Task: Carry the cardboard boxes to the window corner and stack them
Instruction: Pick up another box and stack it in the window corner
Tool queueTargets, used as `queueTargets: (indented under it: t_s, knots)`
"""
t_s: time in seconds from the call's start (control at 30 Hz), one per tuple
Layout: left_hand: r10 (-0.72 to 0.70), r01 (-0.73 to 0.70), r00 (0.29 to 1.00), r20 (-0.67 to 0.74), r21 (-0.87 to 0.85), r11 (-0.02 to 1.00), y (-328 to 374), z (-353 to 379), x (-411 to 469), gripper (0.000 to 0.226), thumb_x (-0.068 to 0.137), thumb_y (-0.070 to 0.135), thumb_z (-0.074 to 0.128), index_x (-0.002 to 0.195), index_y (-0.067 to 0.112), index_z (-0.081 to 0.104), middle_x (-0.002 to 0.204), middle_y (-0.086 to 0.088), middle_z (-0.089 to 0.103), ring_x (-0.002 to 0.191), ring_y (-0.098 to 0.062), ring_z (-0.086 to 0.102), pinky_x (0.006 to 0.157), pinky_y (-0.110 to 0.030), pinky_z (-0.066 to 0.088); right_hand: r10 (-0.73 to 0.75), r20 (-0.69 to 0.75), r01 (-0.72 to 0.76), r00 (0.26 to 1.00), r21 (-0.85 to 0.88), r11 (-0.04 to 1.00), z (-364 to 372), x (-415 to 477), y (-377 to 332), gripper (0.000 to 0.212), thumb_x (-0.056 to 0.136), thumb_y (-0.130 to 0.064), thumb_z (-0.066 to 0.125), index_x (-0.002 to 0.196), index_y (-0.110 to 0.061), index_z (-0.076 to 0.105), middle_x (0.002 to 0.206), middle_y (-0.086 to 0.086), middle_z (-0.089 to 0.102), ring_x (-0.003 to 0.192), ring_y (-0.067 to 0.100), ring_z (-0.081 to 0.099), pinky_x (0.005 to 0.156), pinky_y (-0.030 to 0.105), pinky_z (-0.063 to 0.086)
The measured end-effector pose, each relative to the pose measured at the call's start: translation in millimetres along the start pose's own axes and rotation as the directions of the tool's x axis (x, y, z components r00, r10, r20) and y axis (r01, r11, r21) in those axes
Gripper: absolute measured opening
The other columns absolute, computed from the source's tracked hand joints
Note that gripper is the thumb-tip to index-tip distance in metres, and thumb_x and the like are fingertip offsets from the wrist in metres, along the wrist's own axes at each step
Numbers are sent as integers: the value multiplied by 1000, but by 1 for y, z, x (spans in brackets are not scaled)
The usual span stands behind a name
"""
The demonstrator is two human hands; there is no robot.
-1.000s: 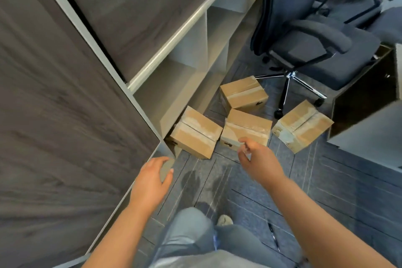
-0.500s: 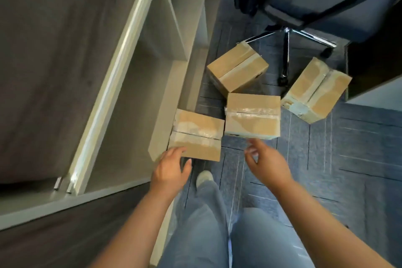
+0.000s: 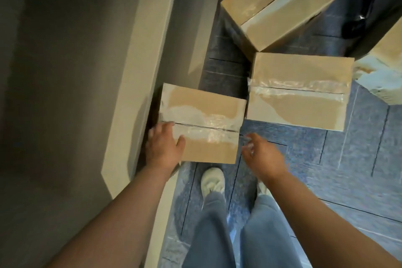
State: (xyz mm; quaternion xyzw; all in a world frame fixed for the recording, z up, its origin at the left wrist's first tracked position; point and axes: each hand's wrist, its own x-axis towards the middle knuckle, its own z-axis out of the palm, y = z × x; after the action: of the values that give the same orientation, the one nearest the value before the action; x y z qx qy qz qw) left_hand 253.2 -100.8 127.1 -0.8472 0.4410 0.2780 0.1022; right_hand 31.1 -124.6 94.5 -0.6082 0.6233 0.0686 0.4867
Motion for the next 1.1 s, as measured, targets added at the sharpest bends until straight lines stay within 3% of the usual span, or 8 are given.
queueTargets:
  t_s: [0.2, 0.3, 0.43, 0.6, 0.83, 1.0, 1.1]
  knots:
    - [-218, 212, 971, -102, -67, 975, -14, 65, 64, 75, 88, 38, 54, 147, 16, 13, 155, -7, 12, 140, -31, 14, 112, -47, 23, 126, 59, -126, 990, -7, 992, 61, 80, 44, 50, 95, -32, 47, 137, -11, 33, 133, 15, 49, 119, 33, 49, 88, 37, 42]
    - [-285, 258, 942, -176, -162, 952, -19, 84, 81, 79, 85, 38, 58, 147, 18, 13, 153, -10, 19, 138, -34, 22, 111, -50, 24, 197, 75, -203, 977, 72, 977, 88, 108, 60, 67, 94, -42, 46, 146, -10, 18, 147, 15, 34, 131, 34, 38, 99, 42, 38]
    - [-292, 257, 925, -244, -165, 952, -33, 98, 88, 85, 83, 43, 59, 147, 22, 7, 153, -9, 19, 140, -32, 21, 113, -51, 22, 219, 70, -230, 973, 248, 941, 114, 132, 67, 87, 89, -53, 48, 150, -13, 0, 154, 10, 23, 138, 33, 29, 109, 45, 30]
    - [-333, 300, 918, -216, -174, 938, -49, 106, 94, 89, 81, 49, 59, 147, 19, 9, 152, -10, 20, 139, -31, 23, 110, -48, 27, 282, 105, -298, 954, 461, 836, 128, 154, 68, 91, 82, -54, 59, 145, -8, 12, 143, 15, 41, 127, 36, 45, 99, 41, 40]
    - [-347, 288, 903, -252, -243, 926, -41, 95, 79, 94, 67, 52, 72, 141, 16, 27, 144, -10, 37, 133, -30, 34, 107, -42, 34, 308, 54, -292, 950, 506, 812, 112, 138, 53, 81, 76, -44, 72, 131, -4, 29, 132, 13, 50, 119, 32, 51, 89, 33, 41]
    - [-411, 351, 879, -242, -253, 901, -38, 68, 32, 102, 64, 60, 71, 142, 15, 23, 141, -14, 40, 130, -35, 37, 105, -48, 36, 291, 53, -278, 955, 491, 826, 81, 98, 37, 81, 72, -46, 75, 127, -6, 31, 131, 12, 51, 118, 32, 52, 92, 38, 43]
    - [-425, 352, 877, -226, -302, 886, -28, 51, -1, 99, 68, 54, 71, 142, 10, 23, 138, -17, 42, 127, -35, 40, 104, -43, 36, 257, 29, -242, 966, 455, 857, 50, 69, 29, 78, 72, -43, 76, 125, -5, 32, 129, 12, 51, 117, 32, 52, 89, 36, 43]
